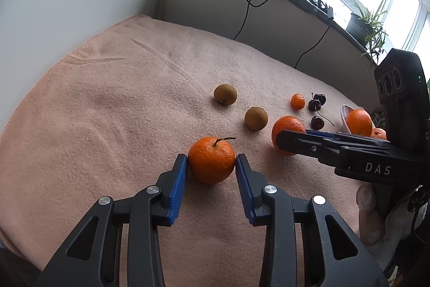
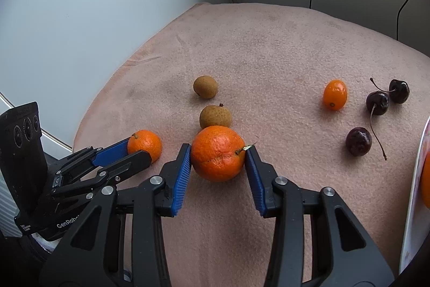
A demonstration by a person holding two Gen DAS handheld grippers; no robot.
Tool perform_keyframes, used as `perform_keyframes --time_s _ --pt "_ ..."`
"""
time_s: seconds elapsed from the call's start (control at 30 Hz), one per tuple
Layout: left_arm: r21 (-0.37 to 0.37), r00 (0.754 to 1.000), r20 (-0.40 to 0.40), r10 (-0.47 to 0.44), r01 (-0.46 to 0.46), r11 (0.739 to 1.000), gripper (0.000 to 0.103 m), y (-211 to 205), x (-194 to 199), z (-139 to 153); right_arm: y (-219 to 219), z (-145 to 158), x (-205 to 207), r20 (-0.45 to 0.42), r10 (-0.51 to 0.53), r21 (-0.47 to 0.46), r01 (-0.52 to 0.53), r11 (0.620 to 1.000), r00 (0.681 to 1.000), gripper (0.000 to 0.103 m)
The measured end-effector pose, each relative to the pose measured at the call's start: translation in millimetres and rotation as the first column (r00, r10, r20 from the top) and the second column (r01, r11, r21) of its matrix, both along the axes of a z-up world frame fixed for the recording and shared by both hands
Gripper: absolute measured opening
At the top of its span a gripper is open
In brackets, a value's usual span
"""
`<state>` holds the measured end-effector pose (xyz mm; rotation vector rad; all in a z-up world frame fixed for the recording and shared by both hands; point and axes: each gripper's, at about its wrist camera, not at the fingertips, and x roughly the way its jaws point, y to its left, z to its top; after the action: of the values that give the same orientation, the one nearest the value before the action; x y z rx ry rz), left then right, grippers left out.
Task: Organize fruits
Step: 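Lift the tangerine with the right gripper and carry it over the plate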
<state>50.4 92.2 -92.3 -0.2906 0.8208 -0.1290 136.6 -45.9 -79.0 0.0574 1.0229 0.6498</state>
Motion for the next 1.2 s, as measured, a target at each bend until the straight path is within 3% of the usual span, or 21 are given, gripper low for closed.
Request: perform_keyframes --time_s 0.6,1.2 --pt "-0.037 0.993 0.067 -0.102 0.104 0.994 0.035 -42.4 5.4 27.6 -76.0 42.0 -44.6 0.115 -0.097 -0.038 0.102 0.994 0.989 0.042" --pt "-0.055 0.950 0.103 -0.296 0.302 0.952 0.035 -129.8 14.4 44.8 -171.5 59.2 -66.4 0.164 -0.255 -0.067 0.269 0.961 0.953 0.042"
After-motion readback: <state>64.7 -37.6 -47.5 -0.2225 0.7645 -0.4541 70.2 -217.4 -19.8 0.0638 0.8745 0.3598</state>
